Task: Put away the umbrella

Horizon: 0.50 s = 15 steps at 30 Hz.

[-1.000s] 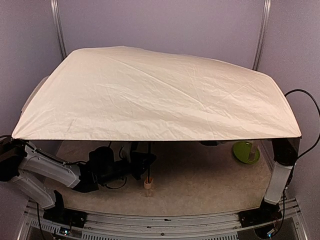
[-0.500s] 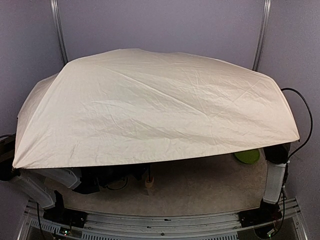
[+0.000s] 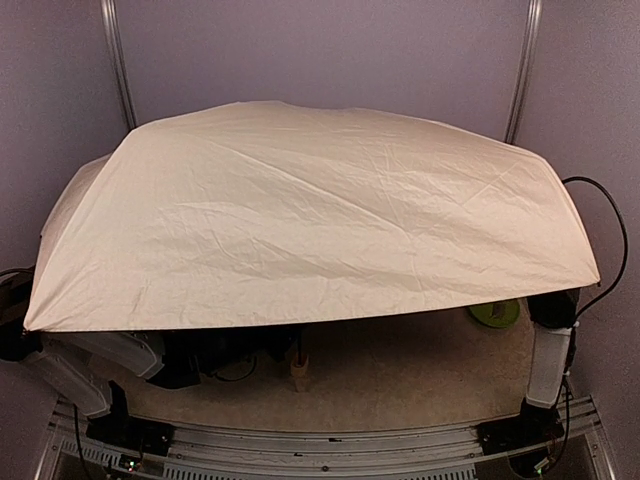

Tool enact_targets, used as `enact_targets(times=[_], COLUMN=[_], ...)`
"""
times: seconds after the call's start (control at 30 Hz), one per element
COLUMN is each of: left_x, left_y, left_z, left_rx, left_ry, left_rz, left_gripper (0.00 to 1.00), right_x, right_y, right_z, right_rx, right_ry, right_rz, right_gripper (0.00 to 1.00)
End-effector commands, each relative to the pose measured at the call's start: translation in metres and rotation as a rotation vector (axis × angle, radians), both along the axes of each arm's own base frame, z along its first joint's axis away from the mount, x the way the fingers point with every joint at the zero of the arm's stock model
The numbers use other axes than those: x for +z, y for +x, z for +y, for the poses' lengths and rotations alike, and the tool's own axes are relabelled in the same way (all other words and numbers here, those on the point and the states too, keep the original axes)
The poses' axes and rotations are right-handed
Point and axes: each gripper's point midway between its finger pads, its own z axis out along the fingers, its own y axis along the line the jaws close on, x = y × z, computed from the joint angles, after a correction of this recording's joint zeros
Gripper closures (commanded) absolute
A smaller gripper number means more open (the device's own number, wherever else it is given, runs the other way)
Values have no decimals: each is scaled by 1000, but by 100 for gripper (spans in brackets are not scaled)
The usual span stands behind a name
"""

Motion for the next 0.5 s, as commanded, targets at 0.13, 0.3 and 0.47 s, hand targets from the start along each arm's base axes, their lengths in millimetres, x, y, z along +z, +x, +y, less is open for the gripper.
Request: enact_targets(times=[0.13, 0.3, 0.47], left_x=[24, 26, 27], left_y=[-6, -6, -5], left_z=[-10, -10, -9], left_rx=[-40, -41, -37], left_ry=[-24, -21, -20], left_rz=[-90, -99, -101], left_gripper=[100, 100, 100], right_x=[-8, -10, -11], right_y=[0, 2, 3], right_z=[7, 7, 8], right_rx=[6, -6, -15], right_ry=[-18, -27, -40], right_rz=[8, 10, 11], right_gripper=[54, 71, 80])
